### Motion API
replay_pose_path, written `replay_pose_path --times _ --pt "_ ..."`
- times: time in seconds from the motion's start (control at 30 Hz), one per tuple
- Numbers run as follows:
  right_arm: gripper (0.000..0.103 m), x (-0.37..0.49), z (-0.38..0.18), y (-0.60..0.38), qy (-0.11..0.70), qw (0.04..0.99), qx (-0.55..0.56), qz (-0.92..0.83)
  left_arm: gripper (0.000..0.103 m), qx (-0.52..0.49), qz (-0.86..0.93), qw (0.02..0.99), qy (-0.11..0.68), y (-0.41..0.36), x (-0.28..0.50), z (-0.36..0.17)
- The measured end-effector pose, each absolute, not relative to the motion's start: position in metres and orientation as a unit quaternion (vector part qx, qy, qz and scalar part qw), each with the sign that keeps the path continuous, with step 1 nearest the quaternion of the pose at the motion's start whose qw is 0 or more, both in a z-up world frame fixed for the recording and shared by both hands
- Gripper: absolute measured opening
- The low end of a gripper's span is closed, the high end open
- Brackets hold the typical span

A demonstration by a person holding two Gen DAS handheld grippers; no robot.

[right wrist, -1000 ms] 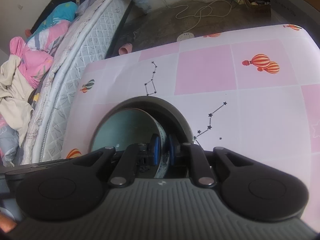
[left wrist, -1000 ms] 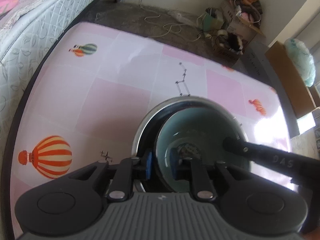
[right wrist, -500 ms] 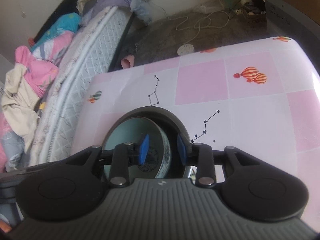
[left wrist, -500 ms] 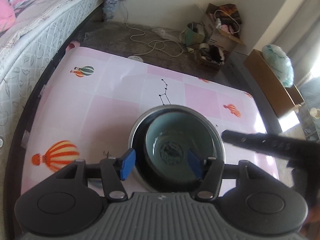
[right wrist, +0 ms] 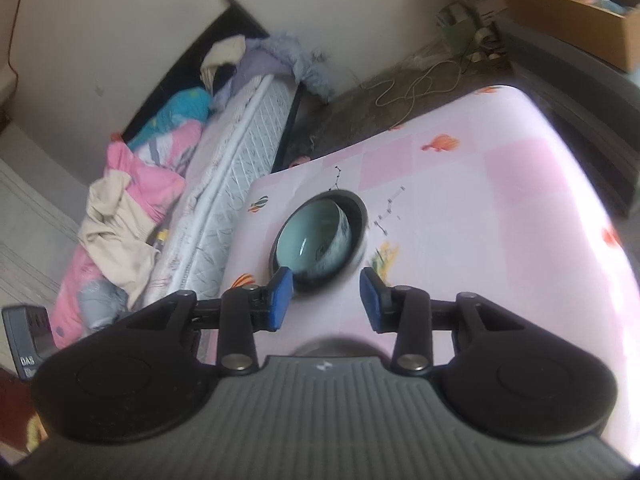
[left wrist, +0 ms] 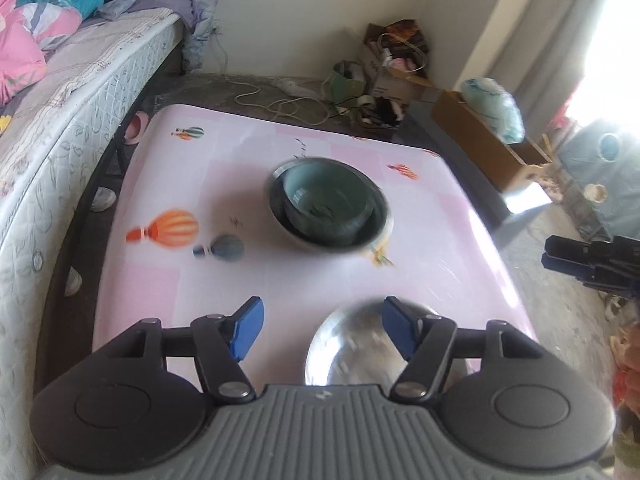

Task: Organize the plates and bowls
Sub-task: 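Open both grippers and lift them away from the nested bowls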

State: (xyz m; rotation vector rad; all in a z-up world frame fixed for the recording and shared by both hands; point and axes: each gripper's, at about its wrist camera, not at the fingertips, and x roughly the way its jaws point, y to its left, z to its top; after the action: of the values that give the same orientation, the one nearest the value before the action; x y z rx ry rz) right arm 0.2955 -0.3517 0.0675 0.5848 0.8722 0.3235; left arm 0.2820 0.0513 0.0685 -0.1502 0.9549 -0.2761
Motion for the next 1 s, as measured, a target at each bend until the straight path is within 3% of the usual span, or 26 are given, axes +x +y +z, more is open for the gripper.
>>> replay_pose_path --times 0.5,0.73,1.0 --pt "0.042 0.083 0.040 -0.398 0.401 0.851 0.319 0.117 0.069 -0.088 -0.183 0.884 0.420 0.013 0.095 0.047" --pt "0.043 0.038 0.017 -0.370 0.414 0.836 0.331 0.143 0.068 -0.061 -0.131 0.908 0.394 0.017 0.049 0.018" --pt "0.042 0.043 -0.014 -0.265 0.459 0.798 0.322 0.221 0.067 -0.078 -0.039 0.918 0.387 0.068 0.029 -0.001"
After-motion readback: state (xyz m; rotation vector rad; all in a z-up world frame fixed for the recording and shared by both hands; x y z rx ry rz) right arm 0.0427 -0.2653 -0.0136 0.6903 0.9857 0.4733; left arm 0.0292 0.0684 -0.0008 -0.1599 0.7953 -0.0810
